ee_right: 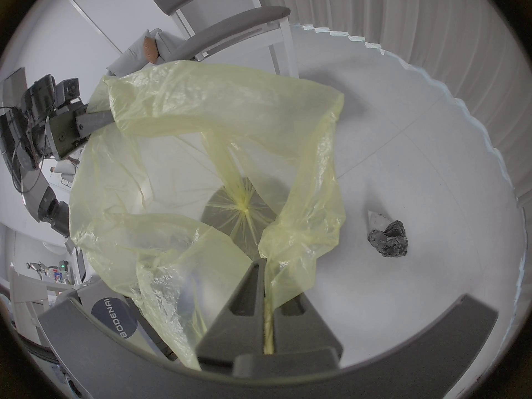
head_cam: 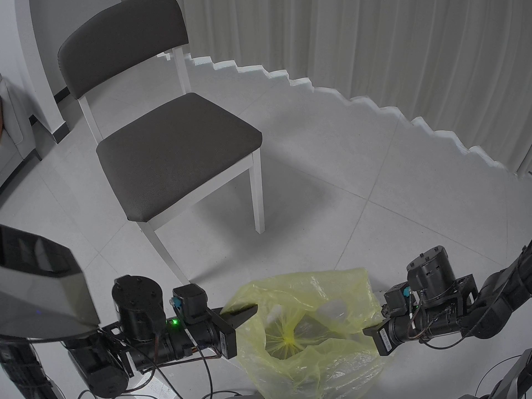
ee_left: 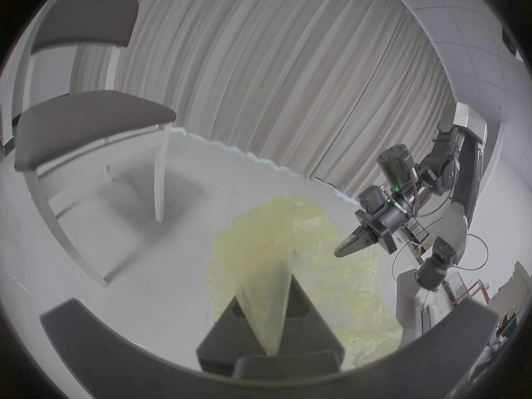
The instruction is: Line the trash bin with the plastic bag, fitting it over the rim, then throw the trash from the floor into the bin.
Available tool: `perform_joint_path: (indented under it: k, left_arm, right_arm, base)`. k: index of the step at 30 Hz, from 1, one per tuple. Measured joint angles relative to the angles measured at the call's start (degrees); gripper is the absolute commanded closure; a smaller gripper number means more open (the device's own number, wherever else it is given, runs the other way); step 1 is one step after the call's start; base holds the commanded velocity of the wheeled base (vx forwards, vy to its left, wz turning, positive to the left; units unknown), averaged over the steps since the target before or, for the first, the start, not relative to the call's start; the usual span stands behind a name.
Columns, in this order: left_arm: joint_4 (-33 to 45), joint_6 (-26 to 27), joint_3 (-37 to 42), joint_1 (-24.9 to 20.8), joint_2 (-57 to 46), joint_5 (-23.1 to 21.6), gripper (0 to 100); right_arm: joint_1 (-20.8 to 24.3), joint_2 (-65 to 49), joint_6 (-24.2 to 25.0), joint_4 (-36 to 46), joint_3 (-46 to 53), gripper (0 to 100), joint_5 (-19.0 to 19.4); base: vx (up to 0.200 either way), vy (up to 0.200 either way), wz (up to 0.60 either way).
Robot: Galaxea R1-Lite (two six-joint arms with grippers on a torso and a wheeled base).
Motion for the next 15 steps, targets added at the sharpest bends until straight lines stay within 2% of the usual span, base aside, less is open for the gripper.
perform_joint_path:
  k: [6,15]
  left_arm:
    - [-2.7,-0.4,2.4,0.5,8.2,-1.5,100]
    - [-2.7,-0.8,3.1,2.5,13.3,-3.0,100]
  right_arm:
    - [0.8,6.3,0.1,-2.9,0.0,100,-0.1]
    - [1.5,16.0,-0.3,-6.4,-2.5,100,-0.1]
  base:
    - [0.0,0.0,0.0]
    - [0.0,0.0,0.0]
